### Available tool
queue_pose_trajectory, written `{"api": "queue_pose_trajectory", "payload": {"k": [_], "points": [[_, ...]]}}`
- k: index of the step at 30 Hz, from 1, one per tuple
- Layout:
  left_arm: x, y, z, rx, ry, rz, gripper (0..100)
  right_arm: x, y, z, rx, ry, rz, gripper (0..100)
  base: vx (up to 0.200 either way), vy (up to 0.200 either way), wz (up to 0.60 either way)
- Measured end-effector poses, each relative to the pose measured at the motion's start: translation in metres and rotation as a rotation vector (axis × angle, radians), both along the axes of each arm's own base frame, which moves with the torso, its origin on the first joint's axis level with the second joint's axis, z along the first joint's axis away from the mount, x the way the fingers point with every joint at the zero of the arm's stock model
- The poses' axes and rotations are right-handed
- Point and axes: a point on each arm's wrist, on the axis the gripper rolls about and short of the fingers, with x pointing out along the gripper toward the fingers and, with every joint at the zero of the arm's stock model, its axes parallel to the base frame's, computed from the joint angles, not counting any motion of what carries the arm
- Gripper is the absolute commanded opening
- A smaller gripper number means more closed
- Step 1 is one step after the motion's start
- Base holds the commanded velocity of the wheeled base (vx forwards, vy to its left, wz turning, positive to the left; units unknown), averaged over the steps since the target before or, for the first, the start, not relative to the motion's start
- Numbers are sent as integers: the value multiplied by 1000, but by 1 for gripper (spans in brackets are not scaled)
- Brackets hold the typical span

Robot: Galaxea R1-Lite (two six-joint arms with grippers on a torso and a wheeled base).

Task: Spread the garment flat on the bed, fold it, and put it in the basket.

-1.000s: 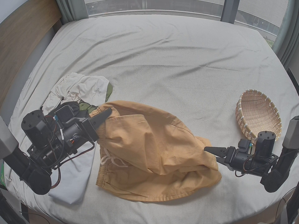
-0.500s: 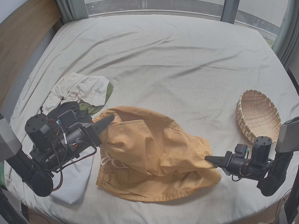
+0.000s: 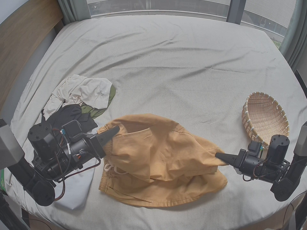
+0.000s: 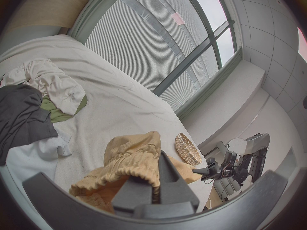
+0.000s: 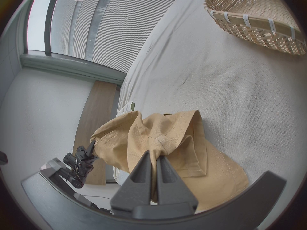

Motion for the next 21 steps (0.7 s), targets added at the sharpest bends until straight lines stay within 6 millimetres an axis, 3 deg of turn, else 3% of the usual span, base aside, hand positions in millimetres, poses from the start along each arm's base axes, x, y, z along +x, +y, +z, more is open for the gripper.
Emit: {"api": "queue_pose_trajectory", "payload": {"k": [9,20,21], "points": [[4,1,-8,13,24,6,0,-26,11,-16,-115,29,117,0,0,0,0],[9,3,-3,4,1,20,0,-33,17,-39,-189,106,171,0,0,0,0],[9,4,-3,3,-2,21,0,-33,17,-41,-193,110,173,100,0,0,0]]}}
